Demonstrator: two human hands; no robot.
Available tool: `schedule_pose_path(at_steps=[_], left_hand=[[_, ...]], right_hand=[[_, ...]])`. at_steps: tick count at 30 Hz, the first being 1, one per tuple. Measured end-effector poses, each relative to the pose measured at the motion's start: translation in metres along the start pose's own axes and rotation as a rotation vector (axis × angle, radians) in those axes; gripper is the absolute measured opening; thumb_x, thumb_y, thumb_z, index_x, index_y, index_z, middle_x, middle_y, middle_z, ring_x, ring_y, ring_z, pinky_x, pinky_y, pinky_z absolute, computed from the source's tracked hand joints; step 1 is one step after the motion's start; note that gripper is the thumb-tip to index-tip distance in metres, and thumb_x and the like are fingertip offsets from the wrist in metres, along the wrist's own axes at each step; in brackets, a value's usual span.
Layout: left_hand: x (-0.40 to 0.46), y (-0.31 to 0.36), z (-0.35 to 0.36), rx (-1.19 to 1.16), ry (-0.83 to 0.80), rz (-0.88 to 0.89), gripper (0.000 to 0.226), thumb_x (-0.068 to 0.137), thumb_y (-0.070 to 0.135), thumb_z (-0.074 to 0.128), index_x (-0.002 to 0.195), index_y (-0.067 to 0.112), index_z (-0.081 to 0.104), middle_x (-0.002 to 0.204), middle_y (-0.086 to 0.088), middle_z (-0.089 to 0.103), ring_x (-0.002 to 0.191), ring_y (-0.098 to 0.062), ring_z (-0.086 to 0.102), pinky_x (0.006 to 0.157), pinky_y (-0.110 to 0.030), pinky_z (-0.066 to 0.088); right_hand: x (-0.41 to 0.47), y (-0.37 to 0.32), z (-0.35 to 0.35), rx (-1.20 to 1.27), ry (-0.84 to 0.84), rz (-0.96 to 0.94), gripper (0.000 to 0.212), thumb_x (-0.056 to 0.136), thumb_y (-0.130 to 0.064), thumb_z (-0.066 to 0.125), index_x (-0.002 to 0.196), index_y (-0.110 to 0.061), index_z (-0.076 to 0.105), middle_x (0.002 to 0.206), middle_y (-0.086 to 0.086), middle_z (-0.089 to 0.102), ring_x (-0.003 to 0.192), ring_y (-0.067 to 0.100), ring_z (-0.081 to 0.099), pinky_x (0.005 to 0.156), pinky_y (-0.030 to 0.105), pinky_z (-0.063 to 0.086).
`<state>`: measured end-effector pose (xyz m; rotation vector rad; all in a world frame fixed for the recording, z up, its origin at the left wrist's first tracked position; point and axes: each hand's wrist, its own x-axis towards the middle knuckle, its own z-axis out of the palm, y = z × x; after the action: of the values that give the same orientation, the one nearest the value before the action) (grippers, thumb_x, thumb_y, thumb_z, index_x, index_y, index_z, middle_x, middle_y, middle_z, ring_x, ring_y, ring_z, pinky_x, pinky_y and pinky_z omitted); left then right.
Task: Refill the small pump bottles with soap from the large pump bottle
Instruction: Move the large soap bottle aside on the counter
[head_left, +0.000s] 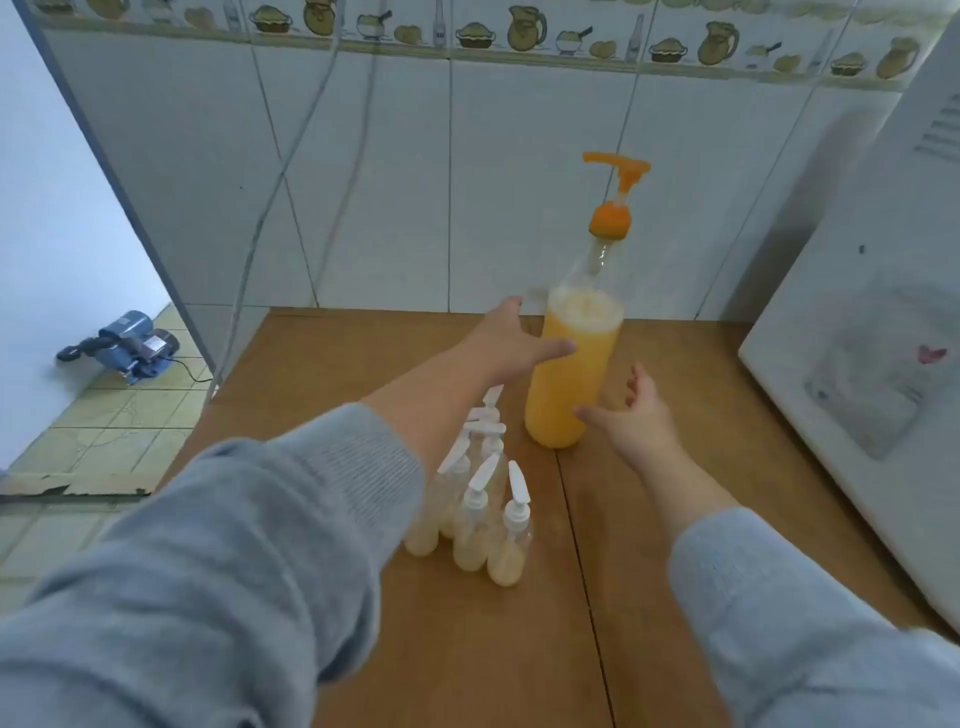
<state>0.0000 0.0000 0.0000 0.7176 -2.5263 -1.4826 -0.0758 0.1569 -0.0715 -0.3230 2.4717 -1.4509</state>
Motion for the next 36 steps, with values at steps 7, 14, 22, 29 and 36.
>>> schedule_pose_path(at_steps=[7,14,22,29,36], left_hand=[[0.032,0.018,0.016,-0.104,-0.054,-0.024,0.091,0.071,0.041,0.08,0.141,0.015,0.028,0.137,-0.003,0.044,0.125,-0.023,0.045,0.093,-0.03,0.041],[0.047,0.018,0.026,-0.196,-0.025,0.059,0.094,0.058,0.042,0.086,0.133,0.019,0.036,0.121,0.001,0.051,0.111,-0.019,0.051,0.091,-0.036,0.048],[0.041,0.019,0.024,-0.056,0.02,0.124,0.085,0.064,0.043,0.082,0.132,0.02,0.037,0.116,0.003,0.049,0.106,-0.018,0.05,0.086,-0.031,0.048],[0.032,0.022,0.028,-0.045,0.007,0.123,0.083,0.064,0.046,0.081,0.131,0.021,0.038,0.115,0.003,0.05,0.104,-0.018,0.051,0.08,-0.029,0.047],[0.013,0.025,0.037,-0.057,-0.051,0.099,0.08,0.059,0.048,0.083,0.124,0.024,0.043,0.109,0.005,0.053,0.099,-0.017,0.054,0.083,-0.037,0.053]], right_hand=[[0.036,-0.003,0.016,0.069,-0.06,-0.004,0.121,0.063,-0.029,0.087,0.151,-0.024,0.004,0.157,0.005,0.019,0.141,0.024,0.024,0.109,0.049,0.034],[0.045,-0.009,0.022,0.111,-0.115,-0.089,0.104,0.061,-0.024,0.088,0.145,-0.018,0.026,0.14,0.002,0.043,0.126,0.022,0.044,0.099,0.044,0.044],[0.041,-0.009,0.013,0.038,-0.094,-0.116,0.094,0.061,-0.021,0.088,0.137,-0.016,0.033,0.13,0.0,0.047,0.113,0.016,0.047,0.085,0.033,0.045],[0.027,-0.009,0.004,0.001,-0.099,-0.111,0.095,0.061,-0.025,0.088,0.137,-0.015,0.032,0.13,0.001,0.047,0.112,0.018,0.047,0.084,0.033,0.045],[0.002,0.0,-0.01,-0.015,-0.105,-0.103,0.099,0.063,-0.028,0.087,0.141,-0.017,0.027,0.133,0.001,0.046,0.118,0.021,0.047,0.084,0.034,0.046]])
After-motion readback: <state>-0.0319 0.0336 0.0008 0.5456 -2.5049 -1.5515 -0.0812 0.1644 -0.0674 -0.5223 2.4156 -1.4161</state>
